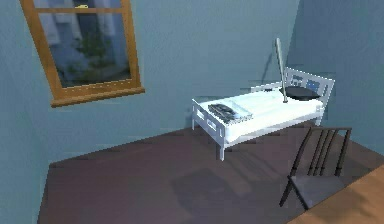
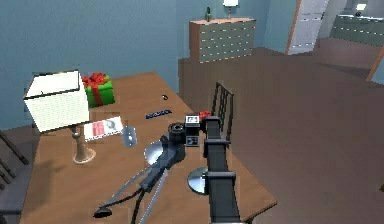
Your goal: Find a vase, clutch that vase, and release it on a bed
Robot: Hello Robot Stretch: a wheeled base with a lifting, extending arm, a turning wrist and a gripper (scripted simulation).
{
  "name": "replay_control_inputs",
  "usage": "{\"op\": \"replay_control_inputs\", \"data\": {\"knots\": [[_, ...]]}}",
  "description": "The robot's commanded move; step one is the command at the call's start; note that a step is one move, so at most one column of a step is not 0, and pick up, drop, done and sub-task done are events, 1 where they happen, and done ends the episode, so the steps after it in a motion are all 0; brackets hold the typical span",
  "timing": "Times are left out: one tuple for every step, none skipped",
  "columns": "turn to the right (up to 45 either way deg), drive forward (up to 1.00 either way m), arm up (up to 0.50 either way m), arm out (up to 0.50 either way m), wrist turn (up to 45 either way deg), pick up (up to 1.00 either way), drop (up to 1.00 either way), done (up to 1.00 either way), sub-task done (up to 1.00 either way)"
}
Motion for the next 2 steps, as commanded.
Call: {"op": "replay_control_inputs", "data": {"knots": [[0.0,0.0,0.0,0.0,45.0,0.0,0.0,0.0,0.0],[0.0,0.0,0.0,0.0,45.0,0.0,0.0,0.0,0.0]]}}
